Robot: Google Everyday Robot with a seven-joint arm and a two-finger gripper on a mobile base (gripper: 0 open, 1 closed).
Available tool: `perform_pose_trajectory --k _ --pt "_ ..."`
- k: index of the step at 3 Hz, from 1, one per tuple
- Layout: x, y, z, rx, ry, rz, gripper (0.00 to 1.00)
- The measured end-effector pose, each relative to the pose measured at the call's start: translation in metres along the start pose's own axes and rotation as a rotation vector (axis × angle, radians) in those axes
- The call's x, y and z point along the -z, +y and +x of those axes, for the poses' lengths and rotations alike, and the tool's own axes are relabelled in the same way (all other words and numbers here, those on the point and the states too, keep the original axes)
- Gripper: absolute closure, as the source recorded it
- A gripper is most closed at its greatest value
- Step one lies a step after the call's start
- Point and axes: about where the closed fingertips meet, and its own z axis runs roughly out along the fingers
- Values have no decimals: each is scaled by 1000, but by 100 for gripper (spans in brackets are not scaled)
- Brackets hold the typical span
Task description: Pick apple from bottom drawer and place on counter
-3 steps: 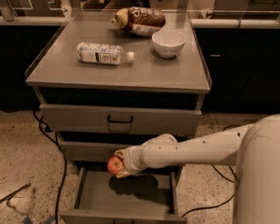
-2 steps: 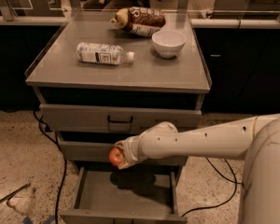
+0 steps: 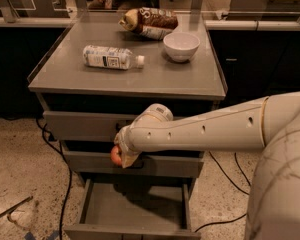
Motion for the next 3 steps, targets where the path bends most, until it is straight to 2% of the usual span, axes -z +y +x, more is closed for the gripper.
perform_pose_trajectory --k 1,2,3 --pt "3 -2 -5 4 -13 -2 100" --pt "23 -20 -20 18 -40 9 100" --pt "51 -55 -38 78 -52 23 100"
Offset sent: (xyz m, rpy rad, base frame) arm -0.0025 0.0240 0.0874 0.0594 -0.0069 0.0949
